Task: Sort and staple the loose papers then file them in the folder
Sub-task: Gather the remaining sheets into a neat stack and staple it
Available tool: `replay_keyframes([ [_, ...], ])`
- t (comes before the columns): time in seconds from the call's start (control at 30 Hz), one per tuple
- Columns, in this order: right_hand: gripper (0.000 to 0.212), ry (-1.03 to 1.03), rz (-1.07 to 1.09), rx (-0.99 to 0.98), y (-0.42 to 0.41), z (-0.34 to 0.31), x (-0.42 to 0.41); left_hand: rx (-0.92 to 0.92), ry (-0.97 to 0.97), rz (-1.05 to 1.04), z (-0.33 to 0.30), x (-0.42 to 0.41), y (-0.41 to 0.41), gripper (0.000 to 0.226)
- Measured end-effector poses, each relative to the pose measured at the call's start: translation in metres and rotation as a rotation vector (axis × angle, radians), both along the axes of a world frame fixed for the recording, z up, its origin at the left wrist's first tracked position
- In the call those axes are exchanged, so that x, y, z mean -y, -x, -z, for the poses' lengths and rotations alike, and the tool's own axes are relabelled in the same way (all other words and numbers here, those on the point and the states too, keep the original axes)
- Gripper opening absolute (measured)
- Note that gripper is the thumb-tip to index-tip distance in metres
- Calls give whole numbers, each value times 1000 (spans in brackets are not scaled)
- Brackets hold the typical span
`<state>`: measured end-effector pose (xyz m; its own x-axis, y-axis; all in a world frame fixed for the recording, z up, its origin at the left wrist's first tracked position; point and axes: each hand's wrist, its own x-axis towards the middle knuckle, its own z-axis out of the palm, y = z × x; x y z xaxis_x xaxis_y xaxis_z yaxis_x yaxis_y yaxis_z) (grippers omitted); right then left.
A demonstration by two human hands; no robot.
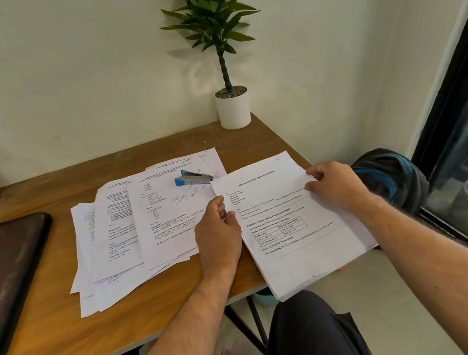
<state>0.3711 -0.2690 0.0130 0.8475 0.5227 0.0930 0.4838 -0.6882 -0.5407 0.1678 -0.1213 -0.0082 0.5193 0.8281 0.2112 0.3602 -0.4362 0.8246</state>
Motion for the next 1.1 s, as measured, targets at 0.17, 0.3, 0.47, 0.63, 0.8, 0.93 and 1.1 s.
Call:
replay_keyframes([
  [0.17, 40, 47, -40, 107, 5, -6, 1, -23, -17, 10, -2, 3, 0, 39],
  [0.3, 52, 147, 14, 112, 13, -9, -4, -38, -19, 25, -5, 3, 4, 40],
  [0.47, 53, 166, 41, 71, 16, -11, -3, -42, -4, 54, -7, 4, 4, 41],
  [0.63, 43, 129, 87, 62, 13, -13, 2, -19, 50, 56, -12, 4, -4, 41],
  [0.8, 37, 120, 98, 88, 12, -10, 1, -46, 0, 86, -12, 6, -5, 42],
  [0.93, 46, 140, 96, 95, 15, -6, 1, -19, 2, 71, -6, 5, 0, 40],
  [1.1, 49, 188, 21, 296, 24, -10, 0, -28, -16, -9, -10, 3, 5, 38],
])
